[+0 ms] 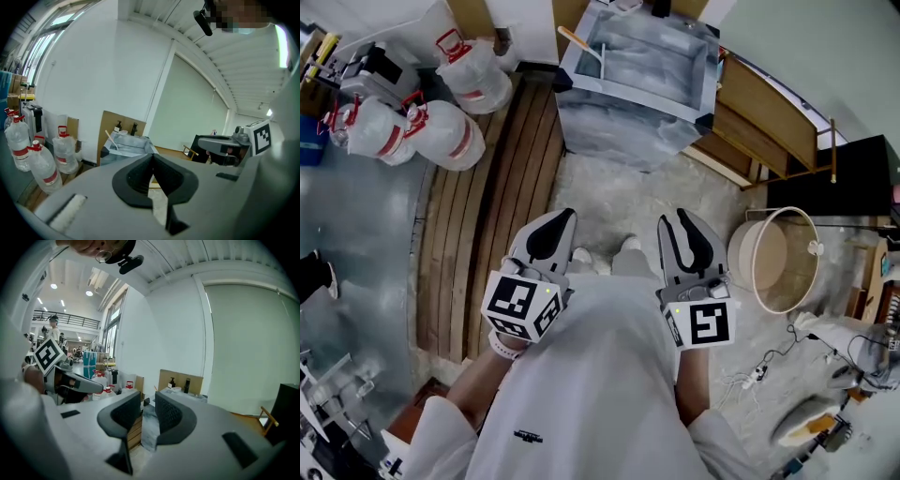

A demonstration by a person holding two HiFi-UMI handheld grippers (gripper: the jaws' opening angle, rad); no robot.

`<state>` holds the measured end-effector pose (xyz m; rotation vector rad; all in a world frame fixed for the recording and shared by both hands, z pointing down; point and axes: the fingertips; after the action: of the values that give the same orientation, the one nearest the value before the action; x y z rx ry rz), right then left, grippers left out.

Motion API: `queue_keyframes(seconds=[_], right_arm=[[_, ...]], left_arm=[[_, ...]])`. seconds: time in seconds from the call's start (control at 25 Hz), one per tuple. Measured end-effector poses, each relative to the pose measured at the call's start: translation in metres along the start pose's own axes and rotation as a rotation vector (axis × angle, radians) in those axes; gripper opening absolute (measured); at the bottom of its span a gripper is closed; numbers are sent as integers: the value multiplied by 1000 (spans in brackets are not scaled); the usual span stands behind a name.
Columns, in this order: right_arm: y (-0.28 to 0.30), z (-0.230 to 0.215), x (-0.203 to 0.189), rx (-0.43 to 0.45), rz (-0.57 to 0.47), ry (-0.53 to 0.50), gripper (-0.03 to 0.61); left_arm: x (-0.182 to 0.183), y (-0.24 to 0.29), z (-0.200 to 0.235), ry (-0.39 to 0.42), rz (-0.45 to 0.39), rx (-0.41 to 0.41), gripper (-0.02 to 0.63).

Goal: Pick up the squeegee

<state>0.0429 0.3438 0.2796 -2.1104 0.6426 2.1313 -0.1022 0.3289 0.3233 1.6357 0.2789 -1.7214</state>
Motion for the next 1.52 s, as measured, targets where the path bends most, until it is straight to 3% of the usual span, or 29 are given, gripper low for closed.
queue_keyframes(seconds=[0.64, 1.08, 1.32, 1.52], right_arm=[[95, -18, 8, 84, 2, 6, 89], [213, -110, 23, 144, 19, 38, 90], [294, -169, 45, 227, 19, 13, 89], [349, -183, 65, 332, 14, -3, 89]], left_arm=[[15, 44, 62, -34, 0, 85, 5], [60, 170, 113, -24, 56, 135, 5], [101, 248, 139, -29, 52, 181, 5], [123, 291, 163, -24, 52, 237, 5]])
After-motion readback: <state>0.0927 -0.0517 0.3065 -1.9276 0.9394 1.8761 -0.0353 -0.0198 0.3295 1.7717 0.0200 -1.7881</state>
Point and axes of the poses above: the fingertips, and each gripper's own axes: y forward along the fingers, z to its left, x out of its top, and after that the axes turned 9 degrees about y, right-handed
